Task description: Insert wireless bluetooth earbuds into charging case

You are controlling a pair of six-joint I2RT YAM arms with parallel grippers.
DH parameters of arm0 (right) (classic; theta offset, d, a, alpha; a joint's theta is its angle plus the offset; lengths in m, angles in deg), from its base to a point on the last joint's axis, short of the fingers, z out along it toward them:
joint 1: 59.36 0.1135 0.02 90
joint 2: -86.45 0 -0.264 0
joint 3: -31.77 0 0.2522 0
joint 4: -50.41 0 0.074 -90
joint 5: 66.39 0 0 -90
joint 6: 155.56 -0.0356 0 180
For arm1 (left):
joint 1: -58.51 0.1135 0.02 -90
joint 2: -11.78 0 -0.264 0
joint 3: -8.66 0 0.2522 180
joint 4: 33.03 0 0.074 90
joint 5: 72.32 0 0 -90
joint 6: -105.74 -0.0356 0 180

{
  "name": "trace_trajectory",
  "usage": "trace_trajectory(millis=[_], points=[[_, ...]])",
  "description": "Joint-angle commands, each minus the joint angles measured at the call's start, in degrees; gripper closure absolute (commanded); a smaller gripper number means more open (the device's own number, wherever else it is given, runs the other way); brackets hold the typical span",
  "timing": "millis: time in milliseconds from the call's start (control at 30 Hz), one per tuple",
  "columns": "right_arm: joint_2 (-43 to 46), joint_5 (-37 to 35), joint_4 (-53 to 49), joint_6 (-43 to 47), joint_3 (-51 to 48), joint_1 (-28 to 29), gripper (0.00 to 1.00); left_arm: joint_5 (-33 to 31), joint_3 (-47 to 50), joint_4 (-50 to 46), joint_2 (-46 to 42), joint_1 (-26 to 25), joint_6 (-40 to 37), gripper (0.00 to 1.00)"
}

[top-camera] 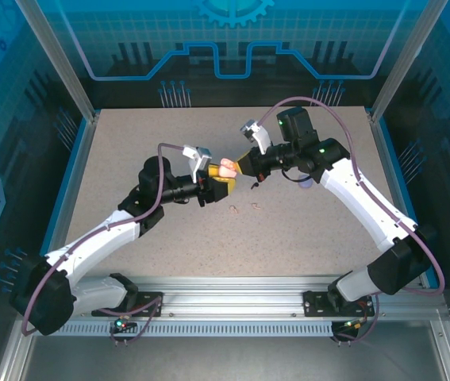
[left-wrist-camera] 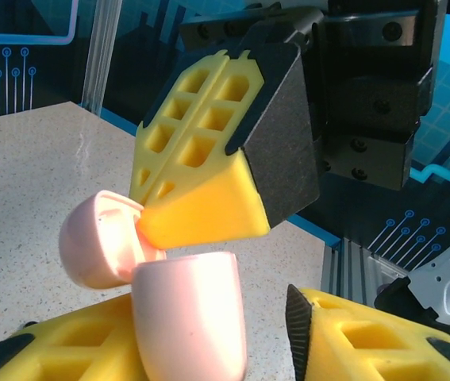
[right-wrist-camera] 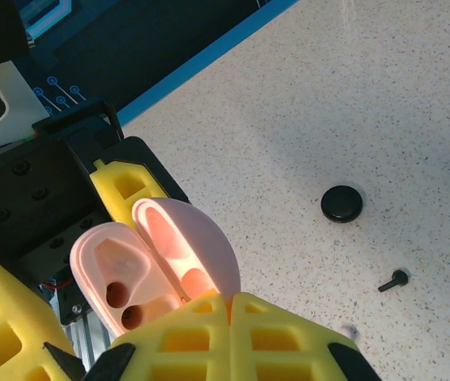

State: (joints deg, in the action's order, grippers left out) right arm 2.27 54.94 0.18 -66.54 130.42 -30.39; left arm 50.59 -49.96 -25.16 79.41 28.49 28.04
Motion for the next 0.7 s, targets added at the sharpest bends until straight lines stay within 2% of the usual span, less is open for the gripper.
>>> trace_trajectory(millis=[0, 367, 667], points=[[0.5, -0.9, -1.2, 1.2, 2.1, 0.6, 1.0, 1.8, -2.2, -1.2, 0.3, -0.6, -2.3, 0.53], [0.9, -2.0, -2.5, 2.3, 2.1, 0.6, 1.0, 2.6, -3.7, -6.8, 1.0, -0.2, -5.8, 0.42], [1.5, -2.8, -4.0, 3.6, 1.8, 0.6, 1.0, 9.9, -9.2, -15.5, 3.6, 2.6, -8.9, 0.36]])
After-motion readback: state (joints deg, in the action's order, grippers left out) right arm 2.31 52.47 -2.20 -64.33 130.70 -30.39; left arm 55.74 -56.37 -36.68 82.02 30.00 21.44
